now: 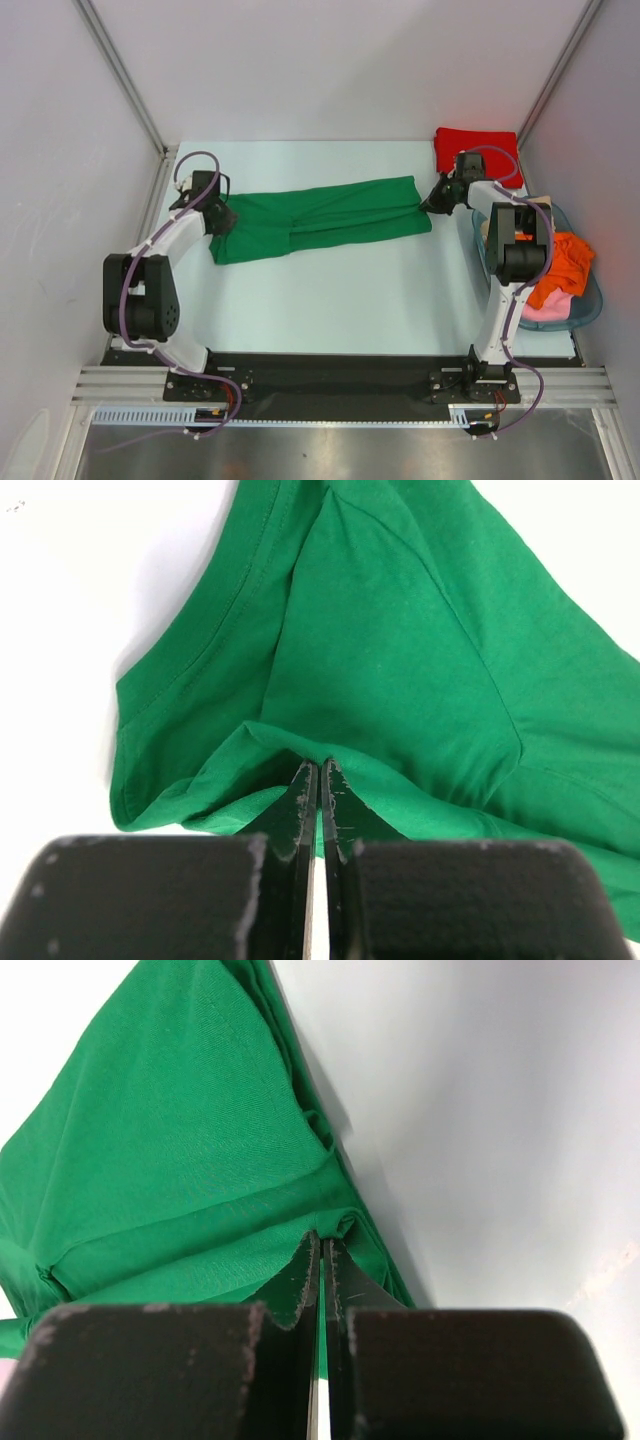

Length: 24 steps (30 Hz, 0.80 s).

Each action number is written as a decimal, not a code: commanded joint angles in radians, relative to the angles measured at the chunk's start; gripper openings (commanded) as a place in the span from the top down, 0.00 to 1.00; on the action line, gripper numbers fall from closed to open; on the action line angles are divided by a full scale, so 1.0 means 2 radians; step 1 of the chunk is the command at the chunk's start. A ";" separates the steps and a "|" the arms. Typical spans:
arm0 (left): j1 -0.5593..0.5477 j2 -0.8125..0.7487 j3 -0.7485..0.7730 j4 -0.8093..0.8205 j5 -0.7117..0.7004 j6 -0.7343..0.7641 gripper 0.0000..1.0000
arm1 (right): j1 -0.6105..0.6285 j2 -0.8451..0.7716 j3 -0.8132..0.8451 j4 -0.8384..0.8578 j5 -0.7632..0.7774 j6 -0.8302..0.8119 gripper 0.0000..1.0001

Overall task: Fold and stack the t-shirts
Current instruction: Fold the tshirt

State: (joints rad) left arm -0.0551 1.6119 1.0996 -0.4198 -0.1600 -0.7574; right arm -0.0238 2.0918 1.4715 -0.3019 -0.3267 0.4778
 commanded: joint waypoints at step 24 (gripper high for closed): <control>0.026 0.073 0.072 0.021 0.018 0.016 0.96 | -0.004 0.026 0.052 -0.007 0.010 -0.002 1.00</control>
State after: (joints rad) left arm -0.0135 1.7435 1.2011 -0.4000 -0.1257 -0.7403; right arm -0.0238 2.1265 1.5223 -0.3210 -0.3225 0.4774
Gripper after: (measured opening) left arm 0.045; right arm 0.011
